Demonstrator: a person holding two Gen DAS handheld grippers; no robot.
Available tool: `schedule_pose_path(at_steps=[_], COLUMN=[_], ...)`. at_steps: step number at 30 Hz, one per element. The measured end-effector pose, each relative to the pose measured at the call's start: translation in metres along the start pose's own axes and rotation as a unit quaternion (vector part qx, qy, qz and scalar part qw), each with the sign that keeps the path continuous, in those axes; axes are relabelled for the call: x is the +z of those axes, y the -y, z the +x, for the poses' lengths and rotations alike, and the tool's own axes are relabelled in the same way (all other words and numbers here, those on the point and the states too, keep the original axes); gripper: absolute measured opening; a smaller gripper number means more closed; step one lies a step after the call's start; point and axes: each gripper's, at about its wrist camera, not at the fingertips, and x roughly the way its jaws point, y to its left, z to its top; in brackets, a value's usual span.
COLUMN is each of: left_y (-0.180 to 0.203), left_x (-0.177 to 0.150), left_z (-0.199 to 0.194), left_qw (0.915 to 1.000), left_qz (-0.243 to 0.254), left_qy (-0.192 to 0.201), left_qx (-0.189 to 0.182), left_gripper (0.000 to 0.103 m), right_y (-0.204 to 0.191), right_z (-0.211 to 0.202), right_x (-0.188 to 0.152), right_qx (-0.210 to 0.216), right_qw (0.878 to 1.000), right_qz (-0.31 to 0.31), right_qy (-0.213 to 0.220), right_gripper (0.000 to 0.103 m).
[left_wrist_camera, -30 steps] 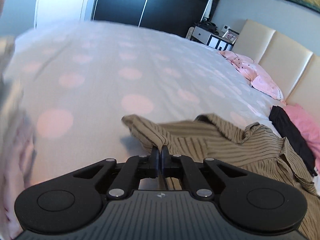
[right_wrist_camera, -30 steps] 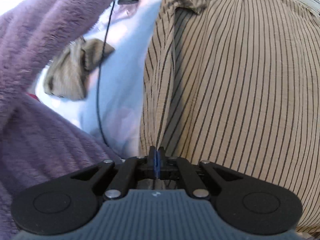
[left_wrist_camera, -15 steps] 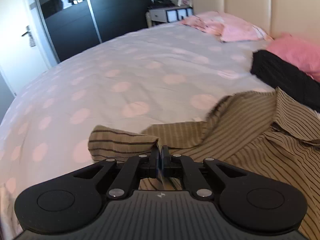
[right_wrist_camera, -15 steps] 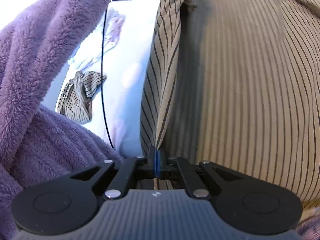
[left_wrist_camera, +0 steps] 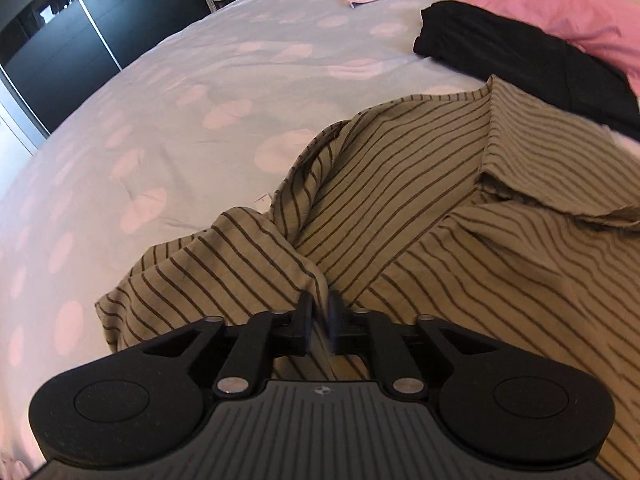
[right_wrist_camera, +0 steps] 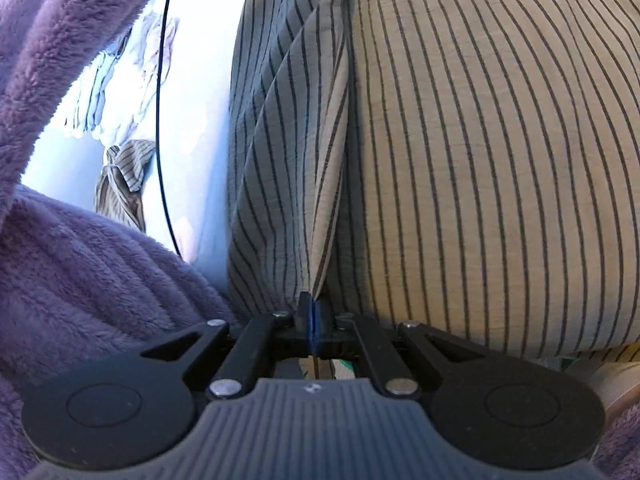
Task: Fold clothes
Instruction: 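Fold the shirt side over toward the collar line and open both tools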
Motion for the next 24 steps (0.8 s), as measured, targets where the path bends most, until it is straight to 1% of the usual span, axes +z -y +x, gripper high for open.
schedule_pose_path(at_steps=[2, 6, 9, 11, 13, 17, 19, 20, 22, 24], left_y=[-0.003, -0.012, -0.016, -0.016, -0.014, -0.006, -0.001, 0.001, 0.007, 0.016], left_x=[-0.002, -0.013, -0.031, -0.045, -0.062, -0.099, -0.120, -0.131, -0.153, -0.178], left_z=[-0.011, -0.043, -0.069, -0.088, -0.108, -0.142, -0.159, -0.166, -0.179, -0.189], left_qw=[1.0000, 1.0000, 1.0000, 0.9999, 0.9997, 0.9991, 0.9990, 0.9989, 0.9983, 0.9976], left_qz=[-0.003, -0.002, 0.002, 0.010, 0.021, 0.033, 0.028, 0.019, 0.003, -0.010], left_qy=[0.004, 0.007, 0.001, -0.004, -0.009, -0.028, -0.033, -0.035, -0.041, -0.049], left_qx=[-0.005, -0.004, -0.007, -0.004, -0.003, -0.006, -0.015, -0.023, -0.042, -0.049], left_gripper=[0.022, 0.031, 0.034, 0.035, 0.037, 0.039, 0.040, 0.041, 0.042, 0.042], right_y=[0.003, 0.002, -0.001, -0.001, 0.001, 0.014, 0.017, 0.017, 0.014, 0.006], right_z=[0.002, 0.008, 0.010, 0.011, 0.013, 0.015, 0.018, 0.019, 0.020, 0.020], right_x=[0.000, -0.003, -0.007, -0.010, -0.013, -0.024, -0.029, -0.031, -0.035, -0.041], right_qx=[-0.004, -0.009, -0.007, -0.014, -0.035, -0.069, -0.072, -0.071, -0.078, -0.090], right_qw=[1.000, 1.000, 1.000, 1.000, 0.999, 0.997, 0.997, 0.997, 0.996, 0.993], right_qz=[-0.002, -0.007, -0.010, -0.013, -0.017, -0.027, -0.030, -0.031, -0.042, -0.074], right_qy=[-0.004, -0.012, -0.010, 0.000, 0.006, -0.005, -0.015, -0.017, -0.015, 0.000], right_gripper=[0.002, 0.002, 0.002, 0.002, 0.001, 0.001, 0.002, 0.006, 0.007, 0.015])
